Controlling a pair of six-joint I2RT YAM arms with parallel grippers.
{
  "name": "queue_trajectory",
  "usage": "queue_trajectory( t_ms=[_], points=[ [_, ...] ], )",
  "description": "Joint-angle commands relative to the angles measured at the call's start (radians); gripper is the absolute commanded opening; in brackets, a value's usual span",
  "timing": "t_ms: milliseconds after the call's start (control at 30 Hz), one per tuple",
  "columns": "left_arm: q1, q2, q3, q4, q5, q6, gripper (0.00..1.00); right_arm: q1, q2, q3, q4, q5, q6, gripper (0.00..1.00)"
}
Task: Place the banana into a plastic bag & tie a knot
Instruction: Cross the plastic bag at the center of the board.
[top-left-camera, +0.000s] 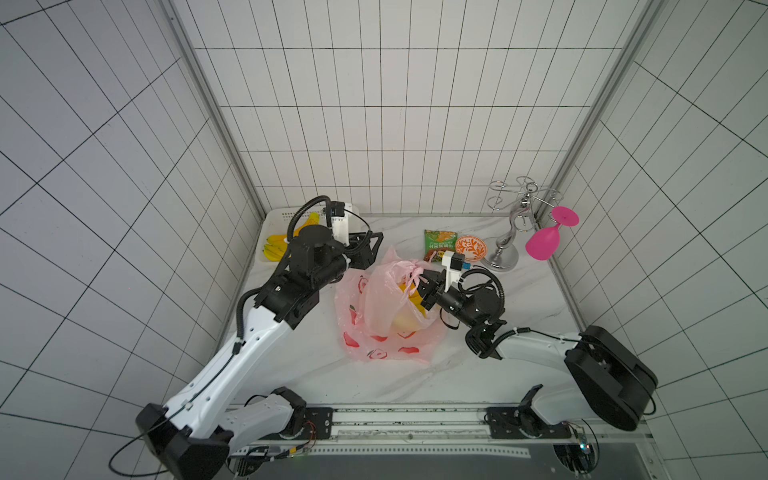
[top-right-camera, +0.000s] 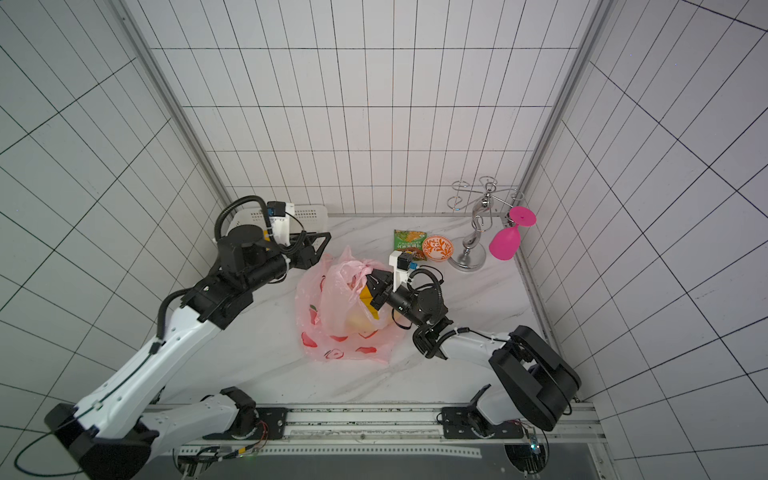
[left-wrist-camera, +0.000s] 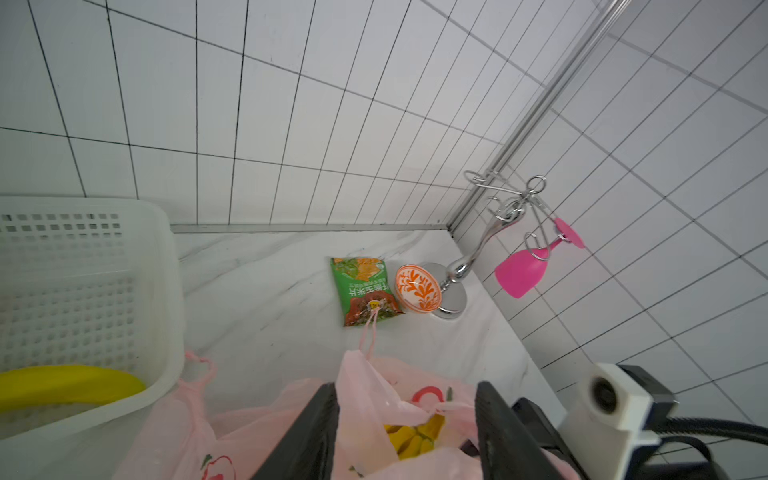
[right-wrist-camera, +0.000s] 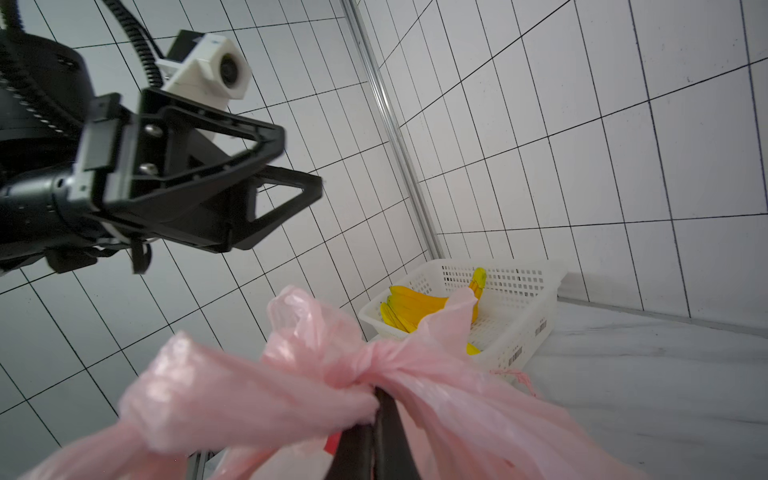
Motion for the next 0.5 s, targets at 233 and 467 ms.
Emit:
queue_trajectory(
  t_ms=[233,467],
  points=[
    [-0.104,0.078,-0.055,-0.045,0.212,0.098,0.39,-0.002,0.011,0.006,0.061,0.013,-0.017,0.00],
    [-0.142,-0.064,-0.297,0.222,0.224,0.005,0.28,-0.004,0.017,0.012,0.053,-0.006,-0.018,0.00]
  ],
)
